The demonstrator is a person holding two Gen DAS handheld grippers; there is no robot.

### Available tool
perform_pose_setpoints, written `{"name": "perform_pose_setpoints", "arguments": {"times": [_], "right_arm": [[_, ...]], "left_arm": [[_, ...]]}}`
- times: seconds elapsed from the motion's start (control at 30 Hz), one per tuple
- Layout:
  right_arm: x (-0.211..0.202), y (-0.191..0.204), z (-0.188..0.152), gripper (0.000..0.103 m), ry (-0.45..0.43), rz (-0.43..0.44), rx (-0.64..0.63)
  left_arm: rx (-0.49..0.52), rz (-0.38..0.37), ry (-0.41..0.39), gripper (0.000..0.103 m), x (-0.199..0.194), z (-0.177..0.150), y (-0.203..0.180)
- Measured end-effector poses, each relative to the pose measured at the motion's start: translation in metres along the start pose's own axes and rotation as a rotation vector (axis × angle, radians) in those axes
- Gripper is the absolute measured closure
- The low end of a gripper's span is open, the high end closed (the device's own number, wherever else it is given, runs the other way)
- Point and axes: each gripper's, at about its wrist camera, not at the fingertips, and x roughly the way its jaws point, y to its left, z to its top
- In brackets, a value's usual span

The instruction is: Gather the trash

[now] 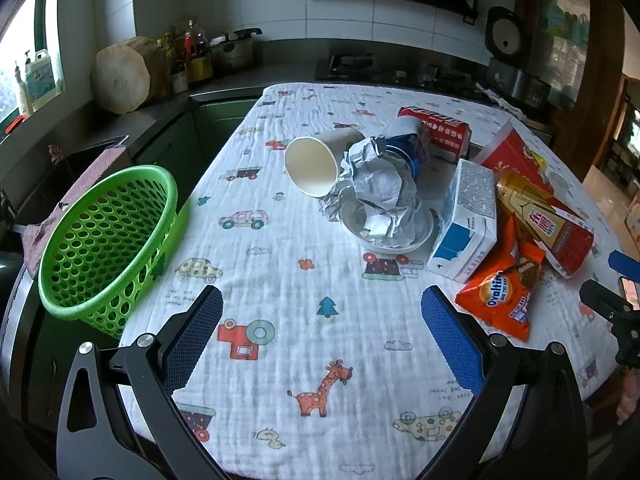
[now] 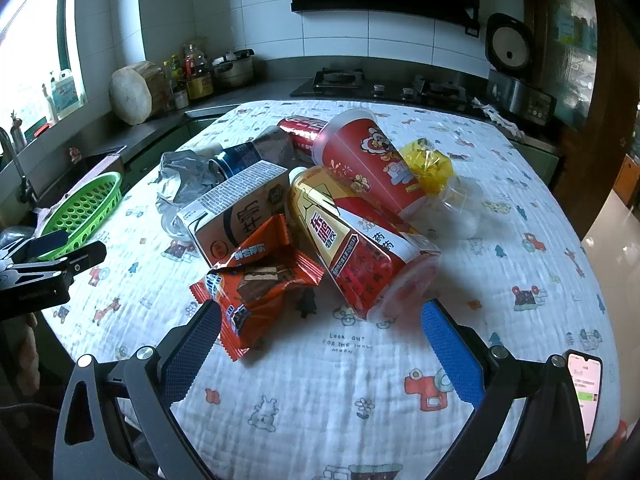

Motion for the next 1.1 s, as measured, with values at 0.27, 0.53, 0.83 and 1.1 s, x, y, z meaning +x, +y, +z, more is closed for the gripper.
{"name": "perform_pose_setpoints", "arguments": {"times": [0.27, 0.53, 0.83, 1.1], "right_arm": [[0.0023, -0.0011, 0.0005, 0.006, 0.002, 0.006, -0.004], [0.0049, 0.0005, 0.0, 0.006, 0.005, 0.009, -0.002], [0.008, -0.0006, 0.0, 0.006, 0.011, 0.01, -0.007], [0.0087, -0.0005, 0.0013, 0.006, 0.01, 0.011, -0.013]], "left_arm": [[0.0, 0.0, 0.009, 0.005, 0.0043, -0.0002, -0.0011], [-0.002, 0.0, 0.011, 0.005, 0.0053, -0.0001, 0.0001], [-0.002, -0.002, 0.013, 0.005, 0.0053, 0.0008, 0.0005], [-0.002, 0.0, 0.014, 0.005, 0.0053, 0.0017, 0.0003]]}}
